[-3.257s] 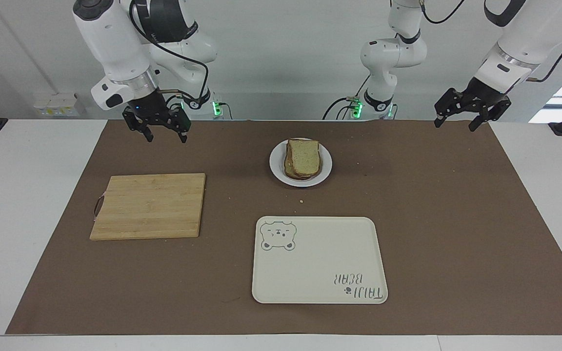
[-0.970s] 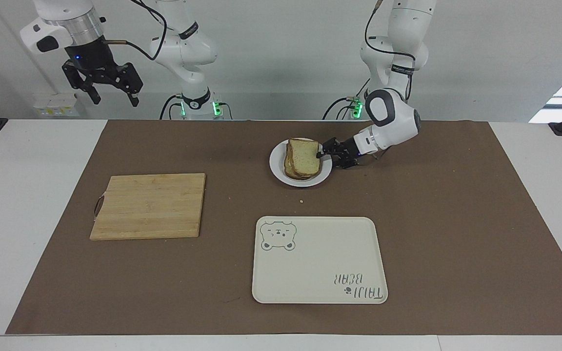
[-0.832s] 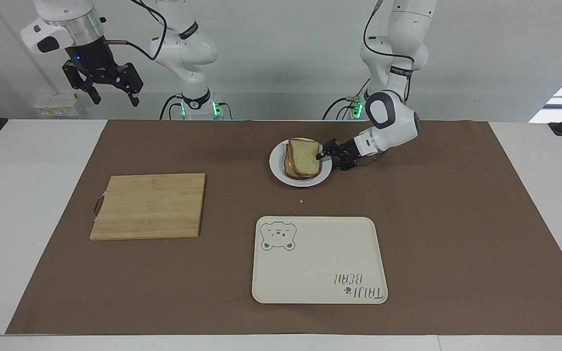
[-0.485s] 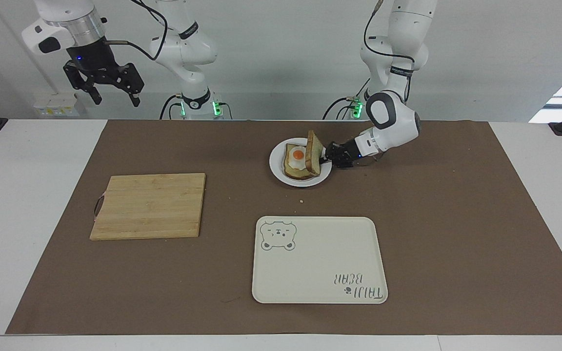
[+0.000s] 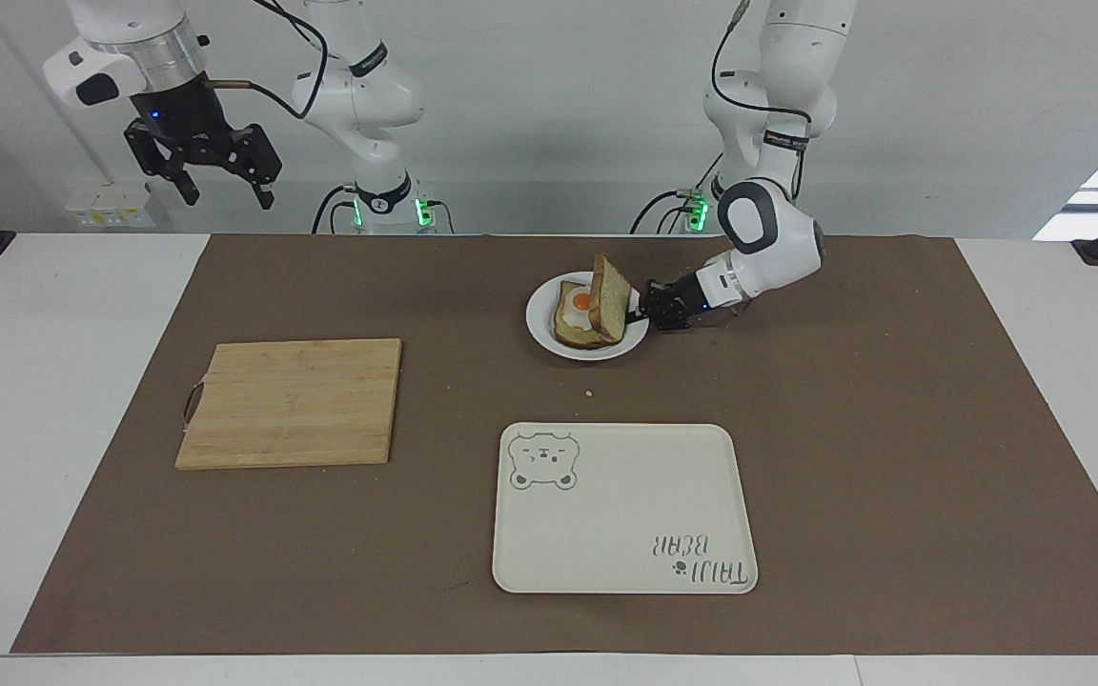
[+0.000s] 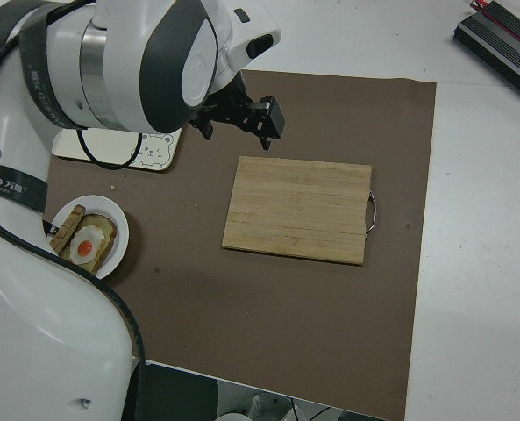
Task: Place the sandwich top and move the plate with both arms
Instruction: 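Slide the white plate with the left gripper onto the cream tray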
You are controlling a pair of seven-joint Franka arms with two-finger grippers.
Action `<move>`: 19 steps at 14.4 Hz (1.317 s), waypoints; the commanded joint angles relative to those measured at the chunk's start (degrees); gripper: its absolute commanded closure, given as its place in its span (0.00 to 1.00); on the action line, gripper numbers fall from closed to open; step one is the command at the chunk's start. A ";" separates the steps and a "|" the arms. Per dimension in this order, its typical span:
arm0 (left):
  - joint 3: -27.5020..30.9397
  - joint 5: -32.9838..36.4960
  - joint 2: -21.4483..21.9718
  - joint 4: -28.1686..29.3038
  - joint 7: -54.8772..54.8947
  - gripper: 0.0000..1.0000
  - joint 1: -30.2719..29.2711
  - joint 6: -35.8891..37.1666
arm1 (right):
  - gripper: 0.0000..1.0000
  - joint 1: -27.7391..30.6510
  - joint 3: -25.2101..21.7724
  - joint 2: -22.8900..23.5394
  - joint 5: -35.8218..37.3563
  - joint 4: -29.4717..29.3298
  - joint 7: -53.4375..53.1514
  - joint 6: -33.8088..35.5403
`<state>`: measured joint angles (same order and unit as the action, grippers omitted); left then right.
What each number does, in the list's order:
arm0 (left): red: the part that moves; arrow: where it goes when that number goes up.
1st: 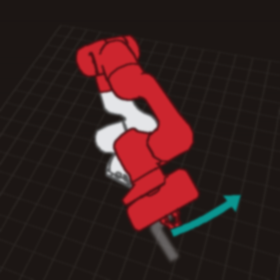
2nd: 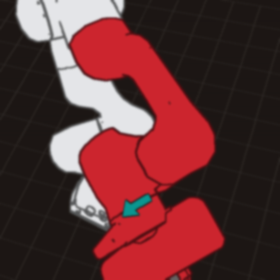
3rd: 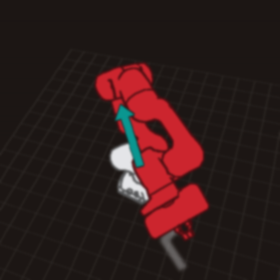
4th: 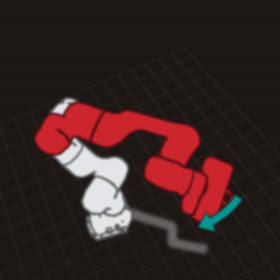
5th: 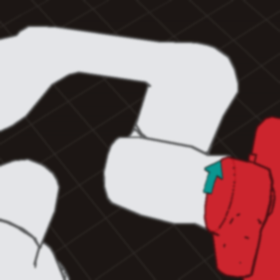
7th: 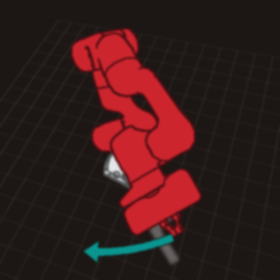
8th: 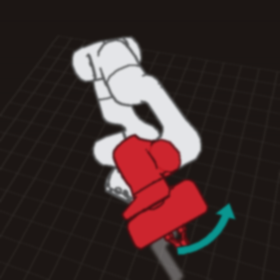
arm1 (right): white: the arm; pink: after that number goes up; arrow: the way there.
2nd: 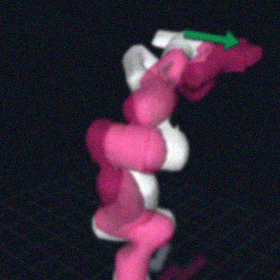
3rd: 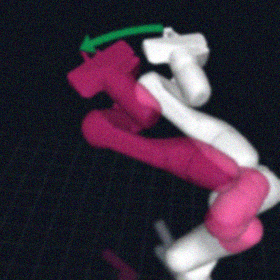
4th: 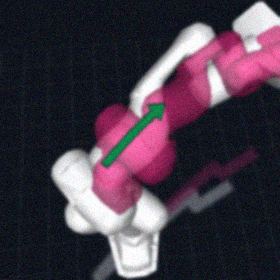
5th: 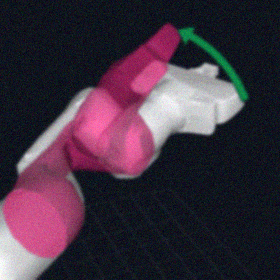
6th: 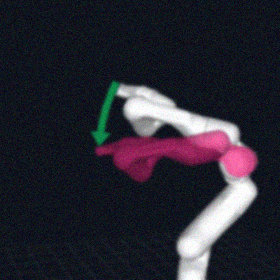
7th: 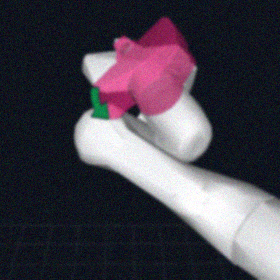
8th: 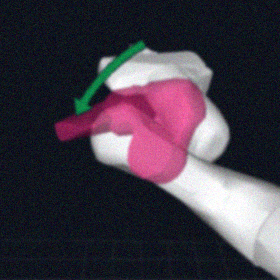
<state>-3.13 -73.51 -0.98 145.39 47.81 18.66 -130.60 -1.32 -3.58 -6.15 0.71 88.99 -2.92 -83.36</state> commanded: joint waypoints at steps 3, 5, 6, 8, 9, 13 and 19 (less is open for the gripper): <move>0.23 -0.50 -0.69 -3.27 0.01 1.00 -5.47 7.10 | 0.00 0.09 0.42 -0.97 -0.62 1.19 1.34 -0.40; 0.23 -0.32 -0.78 -4.93 -2.00 1.00 -6.09 9.21 | 0.00 0.00 0.77 -0.97 -0.62 1.19 1.34 -0.31; 0.31 -0.23 -0.69 -6.07 -3.41 1.00 -6.09 10.01 | 0.00 0.00 0.86 -0.97 -0.62 1.19 1.34 -0.40; 0.40 0.12 -0.95 -8.62 -5.87 1.00 -7.14 11.76 | 0.00 0.08 0.86 -0.88 -0.62 1.10 1.34 -0.57; 0.40 0.21 -1.21 -10.03 -6.93 1.00 -8.19 12.90 | 0.00 0.00 0.94 -0.97 -0.62 1.19 1.34 -0.57; 0.31 4.85 -5.95 -19.24 -14.12 1.00 -10.30 15.20 | 0.00 0.00 1.21 -0.97 -0.62 1.19 1.42 -0.57; 0.23 13.99 -15.43 -35.59 -23.19 1.00 -12.15 15.55 | 0.00 0.09 1.21 -0.97 -0.62 1.19 1.42 -0.49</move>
<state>-2.47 -62.67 -11.45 117.30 27.63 7.88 -117.20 -1.55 -2.49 -6.15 0.71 88.99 -2.92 -83.37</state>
